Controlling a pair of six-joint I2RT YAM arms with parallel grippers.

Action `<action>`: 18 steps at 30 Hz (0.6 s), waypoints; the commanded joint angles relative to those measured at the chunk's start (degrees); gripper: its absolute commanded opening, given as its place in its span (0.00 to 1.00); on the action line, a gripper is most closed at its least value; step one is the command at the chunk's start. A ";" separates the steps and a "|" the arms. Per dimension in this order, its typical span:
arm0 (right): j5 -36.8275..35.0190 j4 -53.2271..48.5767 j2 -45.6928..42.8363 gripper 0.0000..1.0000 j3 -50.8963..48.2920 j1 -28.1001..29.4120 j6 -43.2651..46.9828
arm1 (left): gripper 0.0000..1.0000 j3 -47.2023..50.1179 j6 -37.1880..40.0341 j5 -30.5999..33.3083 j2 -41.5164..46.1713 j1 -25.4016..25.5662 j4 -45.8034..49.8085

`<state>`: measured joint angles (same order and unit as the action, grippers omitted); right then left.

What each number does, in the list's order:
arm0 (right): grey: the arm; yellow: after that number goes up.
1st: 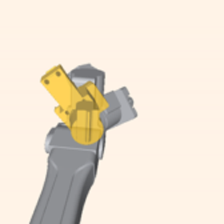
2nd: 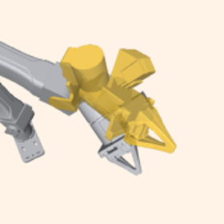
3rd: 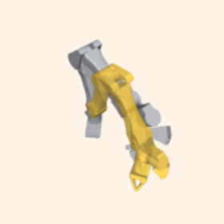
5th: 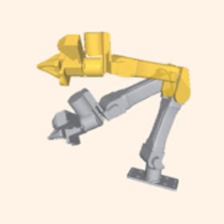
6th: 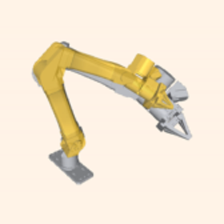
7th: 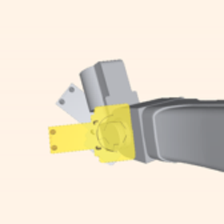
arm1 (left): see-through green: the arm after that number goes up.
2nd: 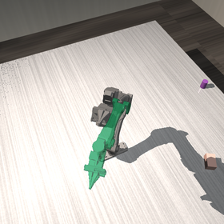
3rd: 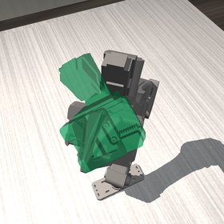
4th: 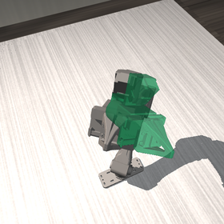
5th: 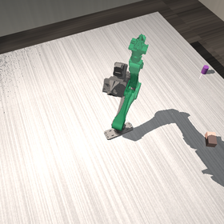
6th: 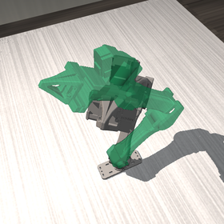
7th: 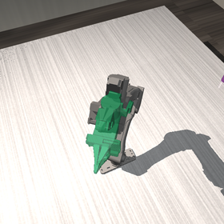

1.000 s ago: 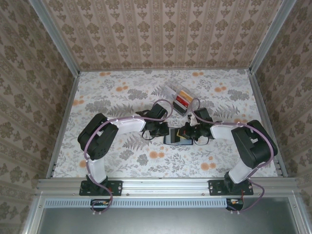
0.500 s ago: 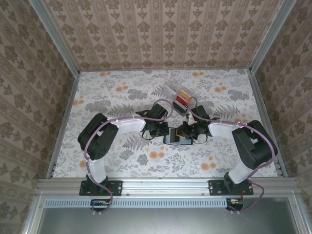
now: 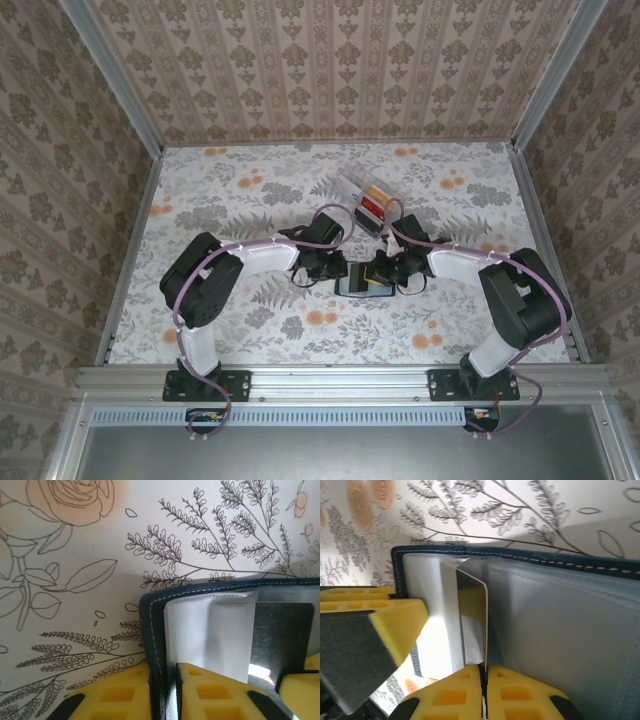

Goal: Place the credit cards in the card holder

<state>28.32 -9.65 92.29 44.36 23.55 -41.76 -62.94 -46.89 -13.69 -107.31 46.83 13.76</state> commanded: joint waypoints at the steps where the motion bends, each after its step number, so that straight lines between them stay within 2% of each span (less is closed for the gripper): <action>1: 2.06 -0.34 1.31 0.09 1.64 0.90 0.89 | 0.26 1.62 -0.17 0.85 -1.68 0.01 1.41; 7: 5.10 1.73 5.01 0.10 3.66 1.53 0.28 | 0.35 1.66 -0.72 1.60 -1.77 -0.07 2.09; 10: 2.83 -1.24 5.26 0.11 5.00 1.95 0.95 | 0.40 1.45 -0.98 2.81 -1.63 -0.16 3.79; 15: -1.46 -6.81 3.29 0.18 6.59 1.85 3.15 | 0.42 2.05 -1.18 4.80 -0.72 -0.35 5.40; 18: -2.91 -8.30 2.57 0.21 6.97 1.85 3.30 | 0.39 2.16 -1.09 5.02 -0.27 -0.33 5.34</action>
<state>27.88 -13.87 96.64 49.74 25.02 -39.94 -62.87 -47.70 -13.63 -107.18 46.96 12.73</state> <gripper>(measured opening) 0.205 0.398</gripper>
